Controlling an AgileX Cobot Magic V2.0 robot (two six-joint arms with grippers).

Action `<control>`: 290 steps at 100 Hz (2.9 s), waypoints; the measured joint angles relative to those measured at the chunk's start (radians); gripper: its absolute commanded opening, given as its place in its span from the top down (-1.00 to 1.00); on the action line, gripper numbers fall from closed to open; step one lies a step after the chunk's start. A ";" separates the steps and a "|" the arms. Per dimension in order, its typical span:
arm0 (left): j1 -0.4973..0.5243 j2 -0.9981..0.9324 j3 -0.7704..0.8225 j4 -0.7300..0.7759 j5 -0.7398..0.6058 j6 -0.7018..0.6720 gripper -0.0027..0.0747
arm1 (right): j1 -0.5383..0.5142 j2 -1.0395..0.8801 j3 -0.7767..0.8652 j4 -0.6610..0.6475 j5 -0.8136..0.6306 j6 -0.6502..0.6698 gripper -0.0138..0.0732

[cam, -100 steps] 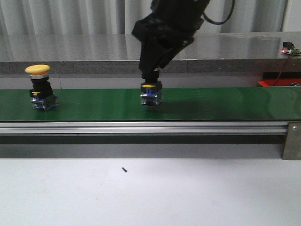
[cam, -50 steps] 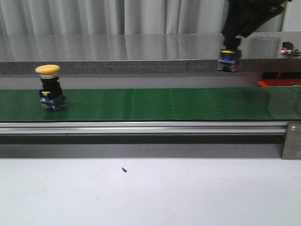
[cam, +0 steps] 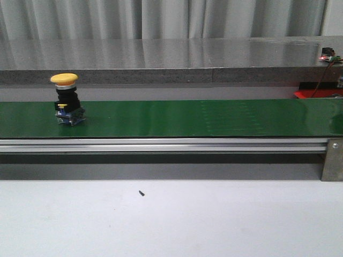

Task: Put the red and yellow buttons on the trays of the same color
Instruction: 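Lift the red button with the right gripper and release it in the red tray, then move the right gripper back over the yellow button on the belt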

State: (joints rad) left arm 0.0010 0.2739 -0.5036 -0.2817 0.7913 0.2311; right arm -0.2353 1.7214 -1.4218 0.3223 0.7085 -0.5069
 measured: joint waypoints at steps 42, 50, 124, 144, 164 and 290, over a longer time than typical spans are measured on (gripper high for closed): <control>0.000 0.000 0.000 0.000 0.000 0.000 0.98 | -0.074 0.087 0.048 0.034 -0.143 0.000 0.33; 0.000 0.000 0.000 0.000 0.000 0.000 0.98 | -0.074 0.120 0.048 0.038 -0.149 0.000 0.33; 0.000 0.000 0.000 0.000 0.000 0.001 0.98 | -0.074 0.201 0.048 0.039 -0.168 0.000 -0.41; 0.000 0.000 0.000 0.000 0.000 0.001 0.98 | -0.074 0.177 0.048 0.039 -0.145 0.000 -0.41; 0.000 0.000 0.000 0.000 0.000 0.001 0.98 | -0.074 0.085 0.048 0.039 -0.098 0.000 -0.38; 0.000 0.000 0.000 0.000 0.000 0.001 0.98 | 0.598 -0.015 0.048 0.039 0.047 -0.139 -0.39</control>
State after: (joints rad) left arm 0.0010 0.2739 -0.5036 -0.2817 0.7913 0.2318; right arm 0.3623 1.7068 -1.3734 0.3614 0.7553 -0.6458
